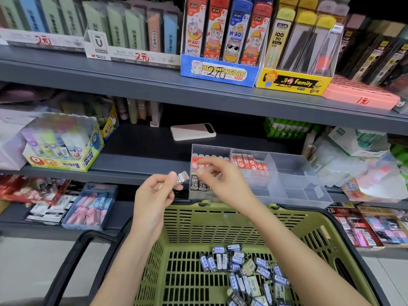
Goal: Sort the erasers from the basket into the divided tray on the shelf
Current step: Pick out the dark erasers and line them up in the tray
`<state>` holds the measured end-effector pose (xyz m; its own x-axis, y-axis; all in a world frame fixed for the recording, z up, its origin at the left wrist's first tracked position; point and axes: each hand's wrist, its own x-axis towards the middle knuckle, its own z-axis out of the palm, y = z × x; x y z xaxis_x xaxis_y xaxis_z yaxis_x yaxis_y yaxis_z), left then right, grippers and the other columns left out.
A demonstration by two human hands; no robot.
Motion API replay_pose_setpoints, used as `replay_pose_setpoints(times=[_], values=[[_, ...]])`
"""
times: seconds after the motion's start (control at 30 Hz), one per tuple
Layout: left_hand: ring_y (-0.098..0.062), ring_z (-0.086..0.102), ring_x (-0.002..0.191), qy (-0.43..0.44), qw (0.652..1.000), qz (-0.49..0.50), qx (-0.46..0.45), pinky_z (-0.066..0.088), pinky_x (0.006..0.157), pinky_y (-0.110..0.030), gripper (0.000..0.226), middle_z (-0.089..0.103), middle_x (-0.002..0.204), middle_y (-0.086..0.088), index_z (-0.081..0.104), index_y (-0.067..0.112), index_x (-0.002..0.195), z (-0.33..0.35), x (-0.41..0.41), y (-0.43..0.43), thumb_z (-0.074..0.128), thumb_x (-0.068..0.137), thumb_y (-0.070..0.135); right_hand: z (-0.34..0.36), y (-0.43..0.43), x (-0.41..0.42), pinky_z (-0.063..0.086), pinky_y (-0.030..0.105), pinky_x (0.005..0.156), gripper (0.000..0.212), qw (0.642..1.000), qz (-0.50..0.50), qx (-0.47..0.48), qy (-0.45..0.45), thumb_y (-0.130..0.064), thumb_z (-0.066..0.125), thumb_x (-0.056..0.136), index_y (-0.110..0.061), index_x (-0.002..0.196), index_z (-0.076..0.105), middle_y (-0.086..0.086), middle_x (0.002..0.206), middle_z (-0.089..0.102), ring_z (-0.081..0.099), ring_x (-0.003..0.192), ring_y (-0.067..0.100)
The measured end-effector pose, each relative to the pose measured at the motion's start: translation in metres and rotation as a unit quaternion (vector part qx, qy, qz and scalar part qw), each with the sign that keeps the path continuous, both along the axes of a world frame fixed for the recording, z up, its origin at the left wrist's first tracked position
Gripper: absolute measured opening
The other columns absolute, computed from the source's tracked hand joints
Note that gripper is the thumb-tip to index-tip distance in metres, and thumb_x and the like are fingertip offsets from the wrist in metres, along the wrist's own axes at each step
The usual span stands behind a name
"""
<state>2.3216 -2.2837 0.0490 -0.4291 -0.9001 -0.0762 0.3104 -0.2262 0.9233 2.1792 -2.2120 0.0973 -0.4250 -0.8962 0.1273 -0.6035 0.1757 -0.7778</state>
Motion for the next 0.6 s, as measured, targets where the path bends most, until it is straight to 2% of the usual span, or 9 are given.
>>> replay_pose_setpoints(times=[0.07, 0.17, 0.23, 0.3, 0.37, 0.43, 0.47, 0.53, 0.6], values=[[-0.004, 0.049, 0.054, -0.021, 0.999, -0.025, -0.036, 0.04, 0.05, -0.011, 0.03, 0.065, 0.063, 0.001, 0.072, 0.022, 0.074, 0.0, -0.001, 0.003, 0.07, 0.064, 0.05, 0.003, 0.006, 0.01, 0.046, 0.016, 0.069, 0.021, 0.996, 0.064, -0.011, -0.056, -0.027, 0.065, 0.086, -0.025, 0.107, 0.062, 0.001, 0.086, 0.069, 0.061, 0.081, 0.014], [-0.002, 0.05, 0.05, -0.037, 0.995, -0.051, -0.079, 0.042, 0.05, -0.012, 0.026, 0.057, 0.055, 0.004, 0.071, 0.021, 0.075, -0.001, -0.003, 0.009, 0.066, 0.069, 0.046, 0.001, 0.009, 0.019, 0.044, 0.022, 0.064, 0.011, 0.996, 0.091, 0.016, -0.011, -0.028, 0.067, 0.084, -0.023, 0.094, 0.064, -0.004, 0.083, 0.067, 0.059, 0.074, 0.012], [-0.002, 0.053, 0.049, -0.026, 0.994, -0.055, -0.087, 0.044, 0.049, -0.013, 0.035, 0.06, 0.055, 0.005, 0.064, 0.013, 0.084, -0.001, -0.005, 0.013, 0.063, 0.072, 0.045, 0.0, 0.013, 0.019, 0.042, 0.022, 0.061, 0.011, 0.995, 0.095, 0.023, -0.03, -0.025, 0.069, 0.082, -0.024, 0.085, 0.059, -0.008, 0.074, 0.06, 0.053, 0.066, 0.007], [-0.003, 0.054, 0.049, -0.007, 0.995, -0.059, -0.08, 0.042, 0.045, -0.014, 0.039, 0.061, 0.056, 0.004, 0.054, 0.012, 0.089, -0.001, -0.006, 0.014, 0.061, 0.073, 0.047, -0.003, 0.02, 0.02, 0.042, 0.019, 0.06, 0.021, 0.989, 0.126, 0.038, -0.064, -0.021, 0.071, 0.08, -0.028, 0.093, 0.056, -0.01, 0.071, 0.055, 0.049, 0.063, 0.002], [-0.006, 0.052, 0.049, 0.006, 0.995, -0.057, -0.08, 0.04, 0.044, -0.015, 0.038, 0.061, 0.058, 0.002, 0.051, 0.013, 0.09, -0.002, -0.006, 0.012, 0.058, 0.077, 0.048, -0.003, 0.027, 0.019, 0.043, 0.018, 0.061, 0.036, 0.984, 0.157, 0.048, -0.075, -0.017, 0.069, 0.082, -0.038, 0.107, 0.054, -0.01, 0.071, 0.054, 0.051, 0.063, 0.002], [-0.01, 0.057, 0.056, -0.024, 0.994, -0.045, -0.098, 0.043, 0.047, -0.017, 0.033, 0.066, 0.067, 0.0, 0.054, 0.016, 0.092, -0.004, -0.006, 0.01, 0.058, 0.081, 0.048, 0.0, 0.029, 0.01, 0.047, 0.018, 0.062, 0.041, 0.985, 0.126, 0.023, -0.113, -0.013, 0.068, 0.082, -0.042, 0.108, 0.054, -0.008, 0.071, 0.058, 0.059, 0.064, 0.005], [-0.01, 0.06, 0.063, -0.068, 0.989, -0.031, -0.129, 0.045, 0.052, -0.016, 0.026, 0.068, 0.074, 0.001, 0.056, 0.02, 0.093, -0.006, -0.006, 0.009, 0.06, 0.083, 0.044, 0.002, 0.028, 0.002, 0.049, 0.021, 0.062, 0.041, 0.988, 0.082, -0.001, -0.127, -0.011, 0.069, 0.082, -0.04, 0.106, 0.055, -0.006, 0.071, 0.06, 0.062, 0.063, 0.008], [-0.006, 0.061, 0.08, -0.195, 0.95, 0.0, -0.243, 0.047, 0.066, -0.015, 0.016, 0.067, 0.085, 0.01, 0.059, 0.029, 0.097, -0.011, -0.005, 0.007, 0.064, 0.083, 0.036, 0.003, 0.023, -0.016, 0.053, 0.035, 0.061, 0.037, 0.99, -0.019, -0.039, -0.136, -0.008, 0.072, 0.079, -0.032, 0.103, 0.056, 0.002, 0.074, 0.061, 0.064, 0.062, 0.017], [-0.009, 0.057, 0.095, -0.313, 0.869, 0.019, -0.383, 0.044, 0.08, -0.022, 0.025, 0.063, 0.098, 0.012, 0.062, 0.026, 0.11, -0.015, -0.005, 0.007, 0.065, 0.085, 0.031, 0.002, 0.016, -0.027, 0.056, 0.044, 0.062, 0.034, 0.987, -0.081, -0.037, -0.137, -0.01, 0.075, 0.077, -0.025, 0.101, 0.055, 0.011, 0.08, 0.061, 0.064, 0.062, 0.025]])
